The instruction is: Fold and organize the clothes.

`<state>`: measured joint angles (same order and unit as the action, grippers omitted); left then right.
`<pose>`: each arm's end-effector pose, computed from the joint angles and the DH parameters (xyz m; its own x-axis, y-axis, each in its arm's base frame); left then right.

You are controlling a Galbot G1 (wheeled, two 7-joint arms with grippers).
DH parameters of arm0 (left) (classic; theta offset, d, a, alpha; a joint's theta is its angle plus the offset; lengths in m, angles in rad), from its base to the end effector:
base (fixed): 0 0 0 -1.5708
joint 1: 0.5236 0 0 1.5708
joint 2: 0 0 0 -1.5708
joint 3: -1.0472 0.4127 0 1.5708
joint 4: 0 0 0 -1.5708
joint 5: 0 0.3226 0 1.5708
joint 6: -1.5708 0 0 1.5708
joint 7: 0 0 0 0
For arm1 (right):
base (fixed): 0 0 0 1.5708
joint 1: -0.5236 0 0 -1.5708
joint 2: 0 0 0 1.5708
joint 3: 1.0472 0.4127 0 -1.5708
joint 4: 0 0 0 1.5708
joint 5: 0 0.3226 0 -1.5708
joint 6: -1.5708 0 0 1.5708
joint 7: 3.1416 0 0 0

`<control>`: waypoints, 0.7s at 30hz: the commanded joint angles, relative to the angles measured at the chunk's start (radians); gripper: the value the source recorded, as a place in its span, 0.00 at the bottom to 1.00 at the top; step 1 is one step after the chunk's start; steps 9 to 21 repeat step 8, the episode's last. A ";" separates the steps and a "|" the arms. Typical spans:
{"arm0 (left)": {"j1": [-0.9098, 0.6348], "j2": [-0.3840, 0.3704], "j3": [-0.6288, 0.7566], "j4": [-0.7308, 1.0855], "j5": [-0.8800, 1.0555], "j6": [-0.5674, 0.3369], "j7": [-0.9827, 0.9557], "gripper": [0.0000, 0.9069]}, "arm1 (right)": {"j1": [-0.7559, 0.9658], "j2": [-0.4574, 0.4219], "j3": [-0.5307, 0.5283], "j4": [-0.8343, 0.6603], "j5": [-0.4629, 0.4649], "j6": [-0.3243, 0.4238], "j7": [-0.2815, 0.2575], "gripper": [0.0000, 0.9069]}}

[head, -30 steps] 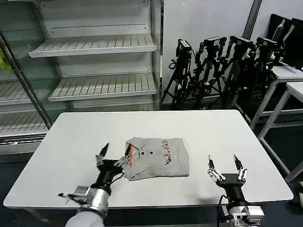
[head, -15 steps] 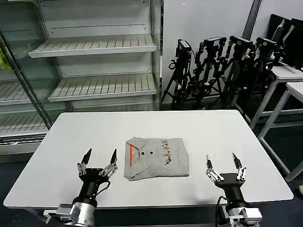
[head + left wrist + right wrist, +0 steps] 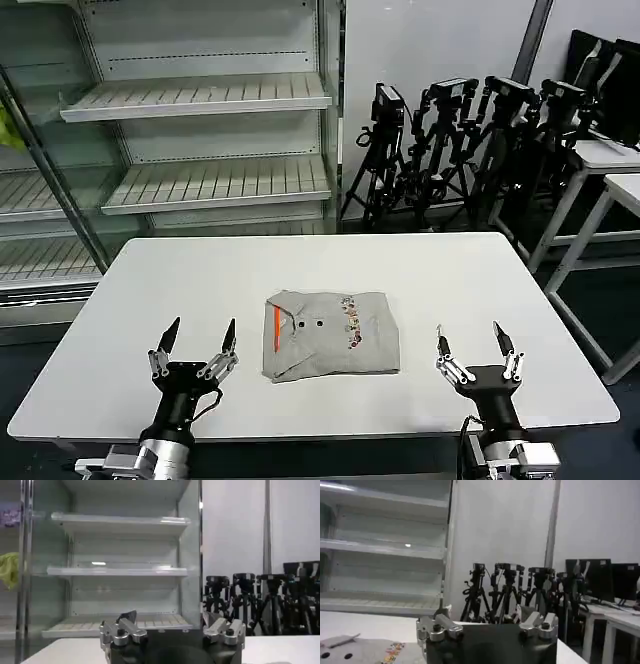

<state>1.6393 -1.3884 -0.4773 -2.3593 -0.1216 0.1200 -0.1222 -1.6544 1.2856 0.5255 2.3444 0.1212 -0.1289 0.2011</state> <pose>0.0865 0.0230 -0.2784 -0.9972 0.0410 -0.0620 0.0412 0.9991 -0.0023 0.0871 -0.0531 -0.2792 -0.9992 0.0161 -0.0377 0.0201 0.9939 -0.1088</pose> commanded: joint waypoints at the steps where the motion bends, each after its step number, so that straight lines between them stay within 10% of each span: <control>1: 0.017 -0.001 -0.008 -0.012 0.009 -0.007 0.002 1.00 | -0.006 0.000 0.000 0.017 0.010 -0.007 0.008 1.00; 21: 0.014 0.003 -0.006 -0.013 0.005 -0.007 0.004 1.00 | -0.005 -0.003 0.008 0.025 0.018 -0.018 0.009 1.00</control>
